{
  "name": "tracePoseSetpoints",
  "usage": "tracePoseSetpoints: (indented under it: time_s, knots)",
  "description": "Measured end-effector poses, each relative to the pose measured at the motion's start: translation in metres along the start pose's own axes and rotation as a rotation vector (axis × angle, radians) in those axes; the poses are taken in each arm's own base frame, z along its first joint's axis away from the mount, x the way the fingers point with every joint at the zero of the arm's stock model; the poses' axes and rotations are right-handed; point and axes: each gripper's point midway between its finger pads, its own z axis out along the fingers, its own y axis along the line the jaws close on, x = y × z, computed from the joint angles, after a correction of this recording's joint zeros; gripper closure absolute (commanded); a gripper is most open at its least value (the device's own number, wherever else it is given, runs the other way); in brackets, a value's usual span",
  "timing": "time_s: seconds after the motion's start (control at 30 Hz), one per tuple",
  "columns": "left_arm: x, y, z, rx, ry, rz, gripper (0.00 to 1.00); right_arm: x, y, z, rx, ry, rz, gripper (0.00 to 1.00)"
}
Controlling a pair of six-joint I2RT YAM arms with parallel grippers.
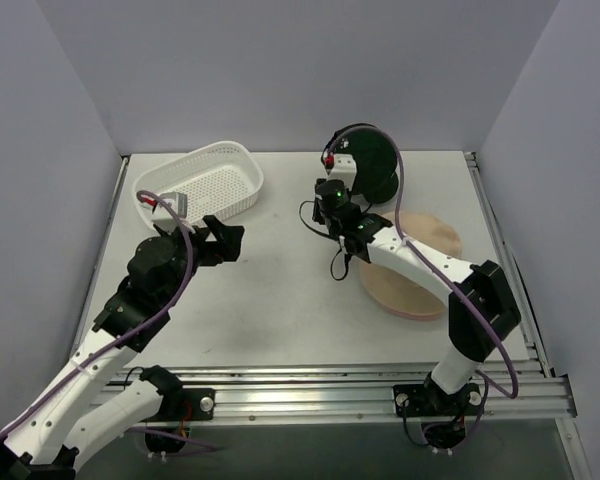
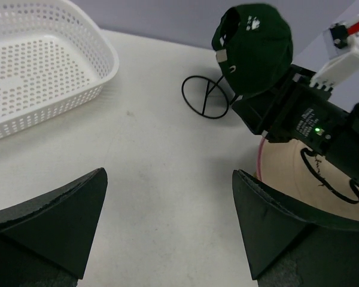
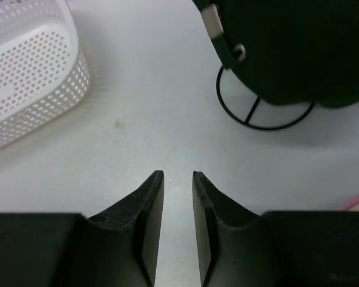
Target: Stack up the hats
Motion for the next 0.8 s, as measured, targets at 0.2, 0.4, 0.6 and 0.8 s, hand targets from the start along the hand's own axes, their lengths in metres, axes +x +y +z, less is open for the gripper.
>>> tracePoseSetpoints:
  time_s: [0.2,0.4,0.6,0.8]
  knots:
    - [-0.013,-0.008,-0.009,0.056,-0.101,-0.03,0.05,-0.053,0.024,0.025,0.056,-0.094,-0.074,0.57]
    - [0.017,-0.013,0.0,0.062,-0.024,0.012,0.06,-0.091,0.007,0.054,0.147,-0.088,-0.096,0.56]
    - [0.013,-0.014,-0.005,0.064,-0.043,0.027,0.06,-0.166,-0.064,0.066,0.178,-0.147,0.051,0.55]
    - [0.02,-0.012,0.002,0.049,-0.02,0.046,0.06,-0.214,-0.105,0.063,0.144,-0.191,0.147,0.43]
